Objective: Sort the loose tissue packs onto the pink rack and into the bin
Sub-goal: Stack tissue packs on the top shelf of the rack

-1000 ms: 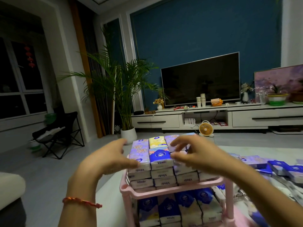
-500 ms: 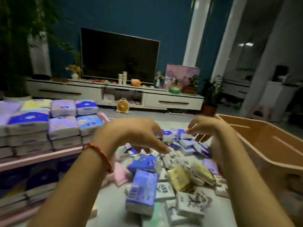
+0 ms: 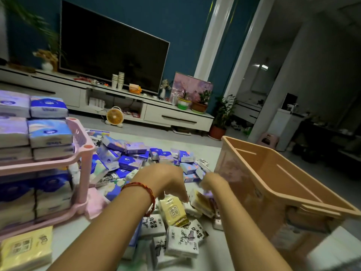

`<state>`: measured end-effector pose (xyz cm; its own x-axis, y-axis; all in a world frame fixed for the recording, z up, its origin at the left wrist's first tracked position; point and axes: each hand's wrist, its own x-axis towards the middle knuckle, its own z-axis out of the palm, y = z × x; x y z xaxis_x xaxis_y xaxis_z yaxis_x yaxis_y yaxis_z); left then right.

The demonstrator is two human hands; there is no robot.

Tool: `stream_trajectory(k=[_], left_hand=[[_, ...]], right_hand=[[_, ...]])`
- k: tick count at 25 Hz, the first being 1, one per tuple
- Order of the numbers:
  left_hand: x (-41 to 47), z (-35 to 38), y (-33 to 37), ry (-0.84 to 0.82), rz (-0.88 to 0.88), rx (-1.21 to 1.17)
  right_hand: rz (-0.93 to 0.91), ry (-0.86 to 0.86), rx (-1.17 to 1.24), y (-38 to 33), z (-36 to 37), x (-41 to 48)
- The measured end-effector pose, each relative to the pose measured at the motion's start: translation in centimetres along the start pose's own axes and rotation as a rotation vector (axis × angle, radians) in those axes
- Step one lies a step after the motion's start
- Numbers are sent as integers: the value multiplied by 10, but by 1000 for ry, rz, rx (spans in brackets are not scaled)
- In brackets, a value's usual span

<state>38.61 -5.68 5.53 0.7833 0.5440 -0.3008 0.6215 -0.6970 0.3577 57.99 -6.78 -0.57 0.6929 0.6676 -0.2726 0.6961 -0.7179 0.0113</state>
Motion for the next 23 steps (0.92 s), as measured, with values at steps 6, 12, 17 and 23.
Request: stream_trajectory(k=[6, 12, 17, 23], left_hand=[[0, 0, -12, -29, -17, 22], [6, 2, -22, 0, -54, 29], [7, -6, -27, 23, -1, -150], [18, -9, -34, 389, 50, -578]], right_hand=[[150, -17, 239, 2, 31, 28], [142, 6, 417, 8, 33, 22], [65, 196, 578, 2, -11, 14], [-565, -369, 1287, -41, -64, -44]])
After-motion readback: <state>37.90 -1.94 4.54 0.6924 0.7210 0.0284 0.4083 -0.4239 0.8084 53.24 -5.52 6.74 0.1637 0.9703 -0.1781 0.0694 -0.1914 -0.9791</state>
